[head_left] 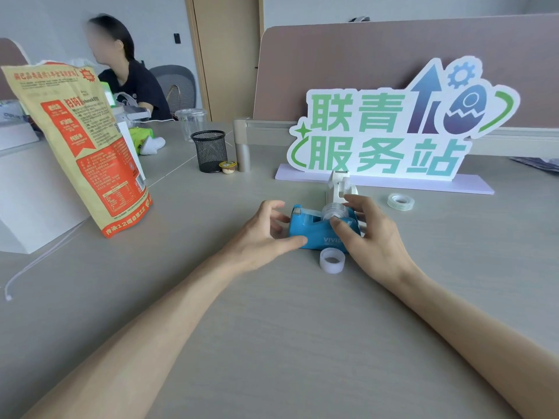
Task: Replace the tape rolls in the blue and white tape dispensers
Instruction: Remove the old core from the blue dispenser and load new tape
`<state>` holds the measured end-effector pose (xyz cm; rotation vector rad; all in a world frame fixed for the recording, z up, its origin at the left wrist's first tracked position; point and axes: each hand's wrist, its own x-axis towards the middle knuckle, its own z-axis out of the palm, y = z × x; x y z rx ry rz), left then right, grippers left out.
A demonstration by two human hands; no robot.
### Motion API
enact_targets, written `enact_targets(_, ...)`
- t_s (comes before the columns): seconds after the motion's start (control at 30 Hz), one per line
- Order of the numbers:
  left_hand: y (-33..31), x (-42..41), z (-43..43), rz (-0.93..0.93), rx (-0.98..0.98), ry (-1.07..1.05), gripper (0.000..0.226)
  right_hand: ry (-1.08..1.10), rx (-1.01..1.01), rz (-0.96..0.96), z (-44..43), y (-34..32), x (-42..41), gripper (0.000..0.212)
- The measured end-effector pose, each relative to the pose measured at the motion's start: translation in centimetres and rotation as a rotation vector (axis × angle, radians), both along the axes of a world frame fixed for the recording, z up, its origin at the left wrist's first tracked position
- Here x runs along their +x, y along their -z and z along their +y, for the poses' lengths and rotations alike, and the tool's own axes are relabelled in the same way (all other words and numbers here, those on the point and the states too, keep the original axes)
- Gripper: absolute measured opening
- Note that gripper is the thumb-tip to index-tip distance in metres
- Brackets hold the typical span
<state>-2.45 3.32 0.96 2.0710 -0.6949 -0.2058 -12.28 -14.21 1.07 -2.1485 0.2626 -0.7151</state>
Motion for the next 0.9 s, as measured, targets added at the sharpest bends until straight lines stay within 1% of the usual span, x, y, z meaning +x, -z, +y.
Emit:
enact_targets(0.03, 0.2, 0.2, 0.0, -0.017, 0.002, -0.021, 0.07, -0.002, 0.024, -0.004, 0.0, -0.1, -0.1, 0.045)
enact_targets(0.07, 0.3, 0.4, 0.0, -0.034, 0.001, -0.054, 0.072, -0.003, 0.048, -0.014, 0.0, -0.1, -0.2, 0.045)
enact_targets(0.1, 0.4, 0.5, 0.0, -0.062, 0.005, -0.094, 0.068, -0.008, 0.071, -0.027, -0.1, -0.2, -0.3, 0.043)
enact_targets(0.13, 0.6, 0.5, 0.0, -0.119, 0.023, -0.139, 0.058, -0.019, 0.101, -0.041, -0.2, -0.3, -0.4, 0.041)
enact_targets(0.2, 0.7, 0.6, -0.1, -0.316, 0.075, -0.216, 0.033, -0.062, 0.157, -0.052, -0.3, -0.4, -0.6, 0.041)
enact_targets(0.23, 0.8, 0.6, -0.1, -0.391, 0.085, -0.227, 0.028, -0.086, 0.159, -0.045, -0.2, -0.5, -0.8, 0.043)
enact_targets(0.27, 0.8, 0.5, 0.0, -0.423, 0.086, -0.216, 0.027, -0.106, 0.144, -0.035, -0.3, -0.5, -0.8, 0.043)
enact_targets(0.3, 0.8, 0.5, -0.1, -0.417, 0.082, -0.189, 0.025, -0.123, 0.124, -0.025, -0.3, -0.5, -0.8, 0.042)
enact_targets(0.37, 0.7, 0.5, 0.1, -0.342, 0.056, -0.134, 0.014, -0.161, 0.112, 0.003, -0.5, -0.3, -0.6, 0.038)
enact_targets(0.4, 0.7, 0.6, 0.2, -0.3, 0.041, -0.119, 0.013, -0.184, 0.122, 0.022, -0.6, -0.2, -0.5, 0.036)
enact_targets(0.53, 0.4, 0.6, 0.3, -0.179, 0.107, -0.074, 0.032, -0.245, 0.147, 0.093, -0.6, 0.3, -0.1, 0.034)
enact_targets(0.63, 0.3, 0.7, 0.4, -0.022, 0.073, -0.029, 0.048, -0.281, 0.166, 0.078, -0.8, 0.4, -0.1, 0.029)
enact_targets(0.67, 0.3, 0.7, 0.4, 0.005, 0.06, -0.01, 0.055, -0.302, 0.181, 0.074, -0.9, 0.4, -0.1, 0.028)
enact_targets(0.73, 0.7, 1.0, 0.4, -0.033, 0.094, -0.002, 0.073, -0.355, 0.225, 0.08, -1.1, 0.2, -0.3, 0.03)
enact_targets(0.77, 0.8, 1.2, 0.4, -0.073, 0.122, -0.009, 0.078, -0.38, 0.255, 0.092, -1.1, 0.1, -0.3, 0.031)
enact_targets(0.83, 1.0, 1.3, 0.4, -0.107, 0.127, -0.013, 0.075, -0.405, 0.295, 0.12, -0.9, 0.0, -0.3, 0.029)
enact_targets(0.9, 1.1, 1.4, 0.3, -0.104, 0.052, -0.008, 0.061, -0.398, 0.288, 0.13, -0.7, -0.1, -0.2, 0.028)
